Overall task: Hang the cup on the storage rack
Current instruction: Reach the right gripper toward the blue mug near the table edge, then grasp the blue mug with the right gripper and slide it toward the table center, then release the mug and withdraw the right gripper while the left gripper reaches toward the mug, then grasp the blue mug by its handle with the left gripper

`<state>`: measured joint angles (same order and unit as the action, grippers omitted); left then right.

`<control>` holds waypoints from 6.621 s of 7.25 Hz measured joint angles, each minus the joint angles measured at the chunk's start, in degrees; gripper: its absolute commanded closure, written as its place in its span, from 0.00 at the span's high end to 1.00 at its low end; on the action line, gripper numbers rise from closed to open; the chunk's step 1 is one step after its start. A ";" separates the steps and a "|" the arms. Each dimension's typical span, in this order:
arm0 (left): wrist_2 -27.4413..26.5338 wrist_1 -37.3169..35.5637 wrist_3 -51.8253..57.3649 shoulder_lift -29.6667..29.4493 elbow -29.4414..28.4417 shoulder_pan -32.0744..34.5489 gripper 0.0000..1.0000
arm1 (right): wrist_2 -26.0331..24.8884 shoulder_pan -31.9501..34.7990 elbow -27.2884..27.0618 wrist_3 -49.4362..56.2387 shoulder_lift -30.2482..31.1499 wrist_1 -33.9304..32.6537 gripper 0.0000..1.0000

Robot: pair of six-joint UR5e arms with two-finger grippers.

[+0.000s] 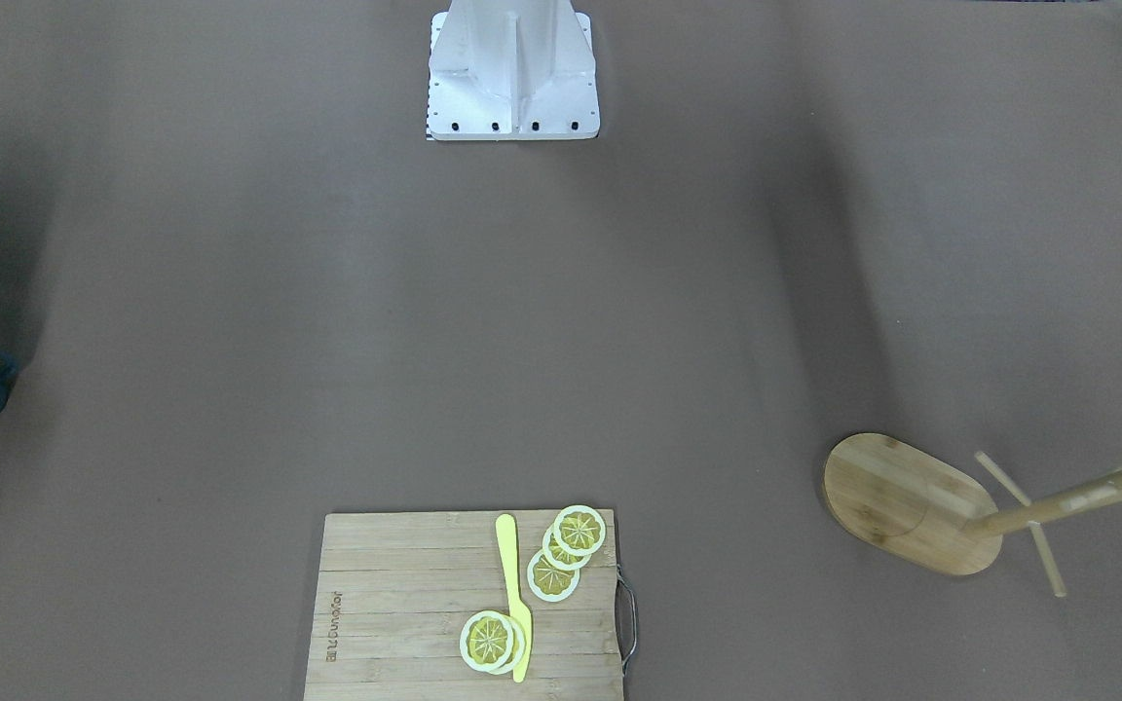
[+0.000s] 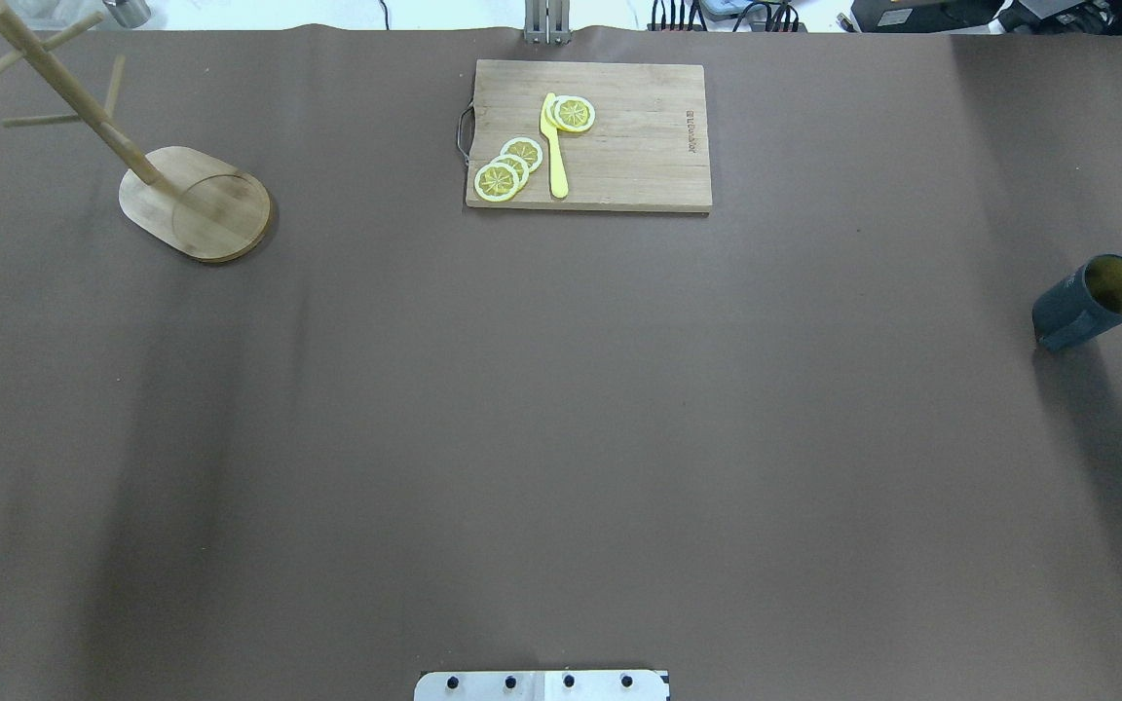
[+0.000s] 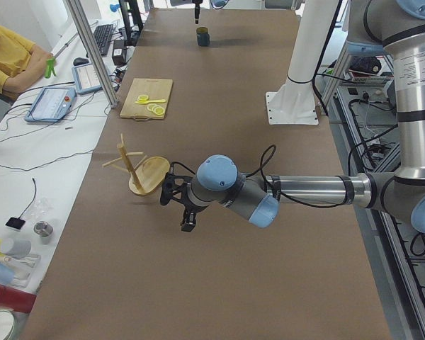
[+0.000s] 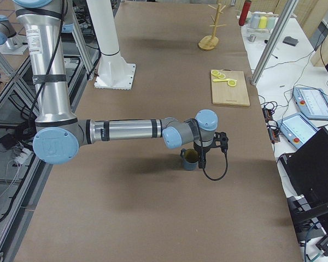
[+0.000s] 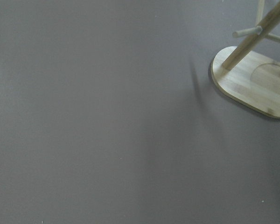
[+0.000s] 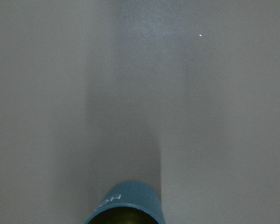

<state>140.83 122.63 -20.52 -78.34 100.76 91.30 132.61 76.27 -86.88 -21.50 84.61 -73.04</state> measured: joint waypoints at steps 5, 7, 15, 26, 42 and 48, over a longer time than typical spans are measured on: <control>0.47 0.59 -2.78 -0.46 0.30 -0.22 0.99 | -0.32 -5.49 3.64 0.33 -0.38 0.88 0.00; 0.61 0.65 -3.54 -0.64 0.43 -0.30 0.99 | -1.30 -6.30 3.86 0.66 -0.67 0.92 0.00; 1.54 0.60 -3.81 -1.15 0.43 -1.11 0.99 | -9.80 -28.11 -14.88 -45.89 -17.34 -5.53 0.00; -1.30 17.50 -12.44 -7.17 0.17 -17.00 0.76 | -21.17 -47.51 -1.15 -63.76 -42.94 -15.73 0.57; -53.12 21.22 -12.86 -30.37 -1.92 -70.17 0.65 | -5.83 -19.07 -18.03 -24.42 -12.09 -15.55 0.59; -56.13 22.35 -12.65 -30.62 -5.01 -70.44 0.44 | -5.73 -19.14 -17.67 -24.57 -12.41 -15.38 0.60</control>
<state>84.71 144.98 -33.16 -108.95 95.75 20.86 126.88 57.13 -104.56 -46.07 72.20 -88.42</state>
